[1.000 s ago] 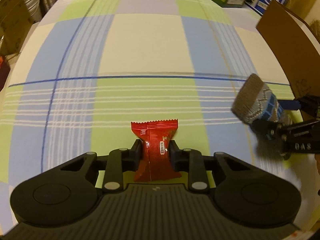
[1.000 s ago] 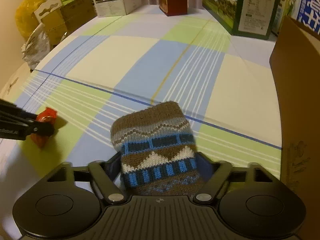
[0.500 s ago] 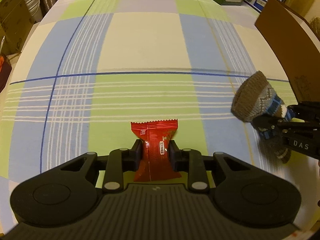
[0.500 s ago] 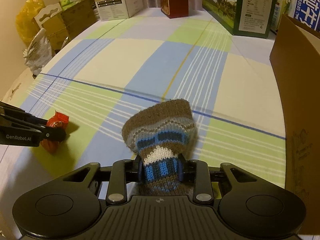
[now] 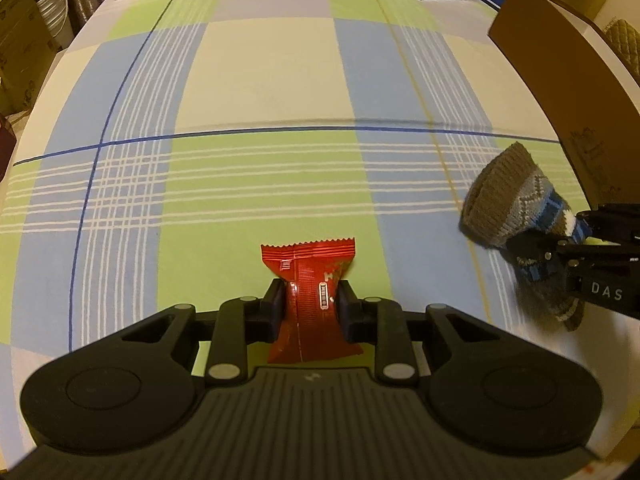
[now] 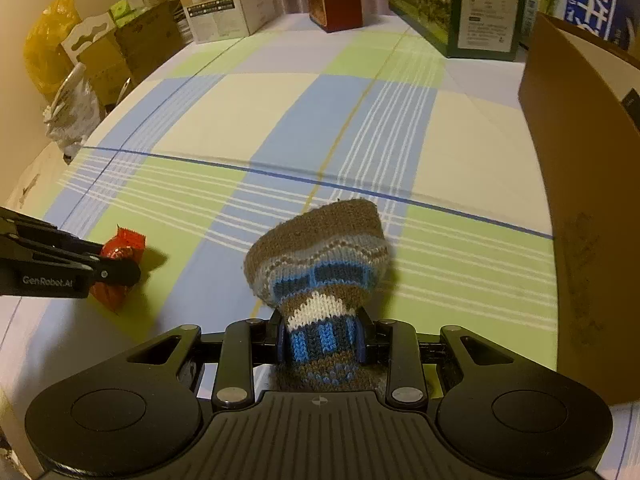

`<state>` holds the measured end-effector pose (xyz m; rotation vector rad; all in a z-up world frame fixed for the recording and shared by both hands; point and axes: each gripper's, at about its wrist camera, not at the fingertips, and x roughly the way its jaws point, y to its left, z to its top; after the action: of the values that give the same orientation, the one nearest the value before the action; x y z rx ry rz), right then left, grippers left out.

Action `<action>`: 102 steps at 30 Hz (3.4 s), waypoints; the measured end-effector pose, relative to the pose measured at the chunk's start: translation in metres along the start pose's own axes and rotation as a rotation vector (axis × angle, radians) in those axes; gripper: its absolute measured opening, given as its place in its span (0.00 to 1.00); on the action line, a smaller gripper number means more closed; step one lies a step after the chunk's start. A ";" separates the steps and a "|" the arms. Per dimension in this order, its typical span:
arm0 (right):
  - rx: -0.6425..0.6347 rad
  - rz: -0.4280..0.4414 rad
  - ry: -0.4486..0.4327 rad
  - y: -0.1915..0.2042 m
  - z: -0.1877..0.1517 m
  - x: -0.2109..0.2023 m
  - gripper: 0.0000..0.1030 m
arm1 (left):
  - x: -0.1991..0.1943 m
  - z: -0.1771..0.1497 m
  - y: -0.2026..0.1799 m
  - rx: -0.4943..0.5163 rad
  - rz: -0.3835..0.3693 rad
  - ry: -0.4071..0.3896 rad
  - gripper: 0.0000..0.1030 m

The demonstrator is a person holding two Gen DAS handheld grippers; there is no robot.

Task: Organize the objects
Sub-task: 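Lift red packet with left tool while right tool lifts the sock, then carry red packet with left tool while right tool carries sock over brown box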

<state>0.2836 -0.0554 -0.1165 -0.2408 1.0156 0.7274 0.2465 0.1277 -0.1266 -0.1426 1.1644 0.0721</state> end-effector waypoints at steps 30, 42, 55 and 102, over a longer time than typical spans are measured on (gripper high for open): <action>0.089 0.027 -0.225 -0.023 -0.023 -0.129 0.27 | -0.077 0.012 -0.096 0.130 -0.143 -0.166 0.20; 0.160 -0.058 -0.338 -0.086 -0.023 -0.188 0.27 | -0.100 0.035 -0.163 0.221 -0.205 -0.251 0.20; 0.219 -0.154 -0.411 -0.175 -0.012 -0.226 0.27 | -0.097 0.073 -0.257 0.299 -0.272 -0.300 0.20; 0.273 -0.193 -0.282 -0.312 0.050 -0.134 0.27 | 0.038 0.200 -0.350 0.281 -0.137 -0.170 0.27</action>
<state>0.4786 -0.3216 -0.0217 0.0029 0.7988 0.4267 0.4891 -0.1895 -0.0575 0.0325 0.9812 -0.1967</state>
